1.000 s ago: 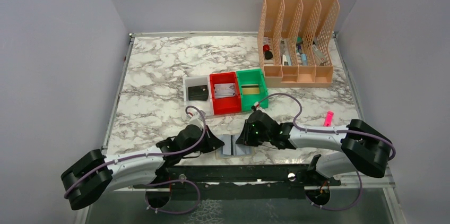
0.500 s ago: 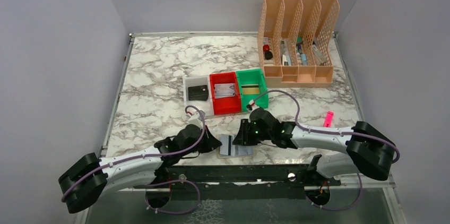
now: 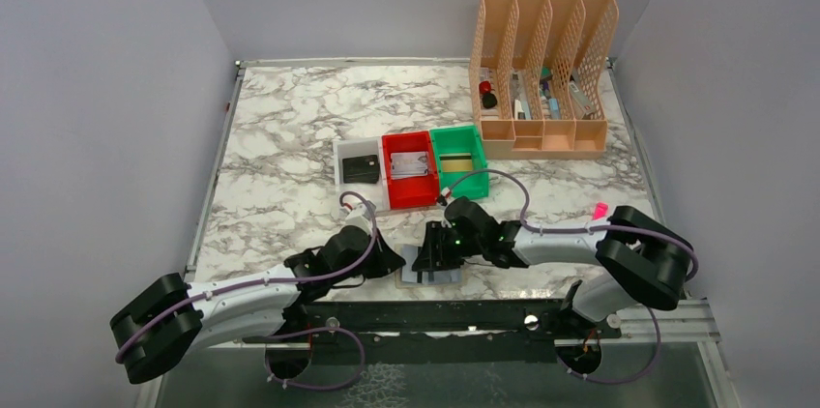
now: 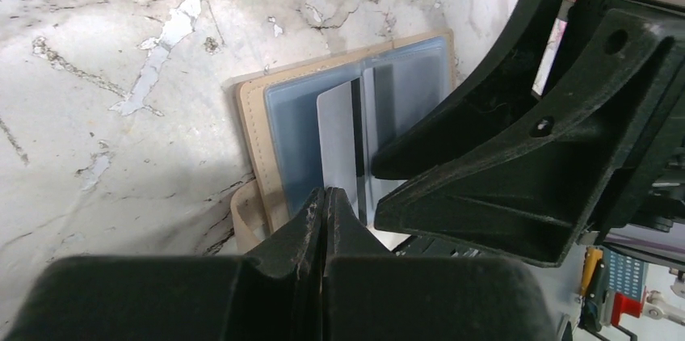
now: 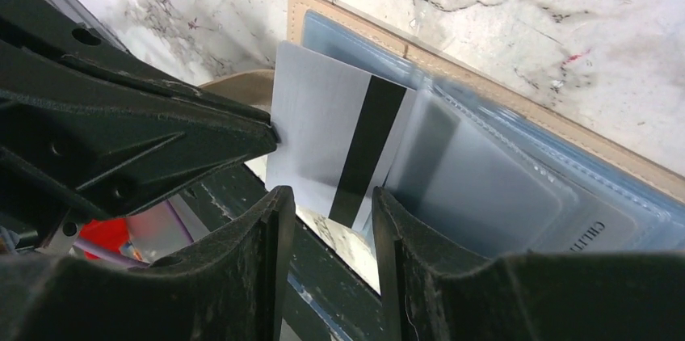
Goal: Take the credit cards out of the card holder
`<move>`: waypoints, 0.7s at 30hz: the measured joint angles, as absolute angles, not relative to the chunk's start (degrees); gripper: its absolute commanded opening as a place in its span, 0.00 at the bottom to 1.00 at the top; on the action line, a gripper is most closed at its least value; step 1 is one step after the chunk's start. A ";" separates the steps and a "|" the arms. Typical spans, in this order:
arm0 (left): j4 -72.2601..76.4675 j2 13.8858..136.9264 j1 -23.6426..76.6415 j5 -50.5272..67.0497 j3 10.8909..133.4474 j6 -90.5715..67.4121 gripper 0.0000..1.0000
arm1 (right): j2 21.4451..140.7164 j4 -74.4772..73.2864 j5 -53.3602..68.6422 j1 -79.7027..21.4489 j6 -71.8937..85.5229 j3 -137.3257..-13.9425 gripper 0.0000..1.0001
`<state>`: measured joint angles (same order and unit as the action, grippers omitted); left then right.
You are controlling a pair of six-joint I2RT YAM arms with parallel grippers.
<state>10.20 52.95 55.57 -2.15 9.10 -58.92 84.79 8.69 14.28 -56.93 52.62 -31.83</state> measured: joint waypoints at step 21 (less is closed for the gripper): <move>19.16 56.95 55.57 1.08 7.70 -59.99 0.00 | 87.00 16.23 14.85 -56.88 59.05 -28.91 0.42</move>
